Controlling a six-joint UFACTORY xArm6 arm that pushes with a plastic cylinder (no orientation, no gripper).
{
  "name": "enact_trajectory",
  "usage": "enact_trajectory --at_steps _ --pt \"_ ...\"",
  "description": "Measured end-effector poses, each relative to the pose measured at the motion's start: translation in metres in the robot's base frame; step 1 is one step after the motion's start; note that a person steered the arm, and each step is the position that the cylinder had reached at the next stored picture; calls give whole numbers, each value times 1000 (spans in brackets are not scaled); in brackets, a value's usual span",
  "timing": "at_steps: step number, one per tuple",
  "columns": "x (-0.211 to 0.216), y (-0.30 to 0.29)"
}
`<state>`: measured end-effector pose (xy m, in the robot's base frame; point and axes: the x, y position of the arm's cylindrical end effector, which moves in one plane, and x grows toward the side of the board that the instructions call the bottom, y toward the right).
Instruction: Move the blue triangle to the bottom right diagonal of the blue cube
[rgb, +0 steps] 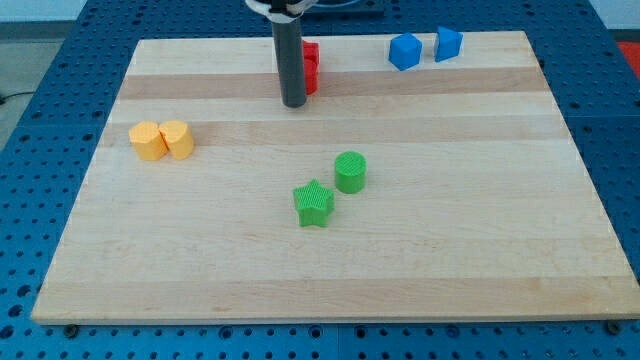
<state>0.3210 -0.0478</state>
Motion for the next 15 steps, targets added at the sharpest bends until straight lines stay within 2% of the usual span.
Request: enact_trajectory --at_steps 1,3,4,5,6,7,8,9,11,12,15 --pt "-19 20" --pt "-10 35" --pt "7 106" --pt "-9 198" --pt "-53 286" --pt "-99 296" --pt "-126 272" --pt "-125 231" --pt "-88 200" --pt "-87 199" --pt "-17 140"
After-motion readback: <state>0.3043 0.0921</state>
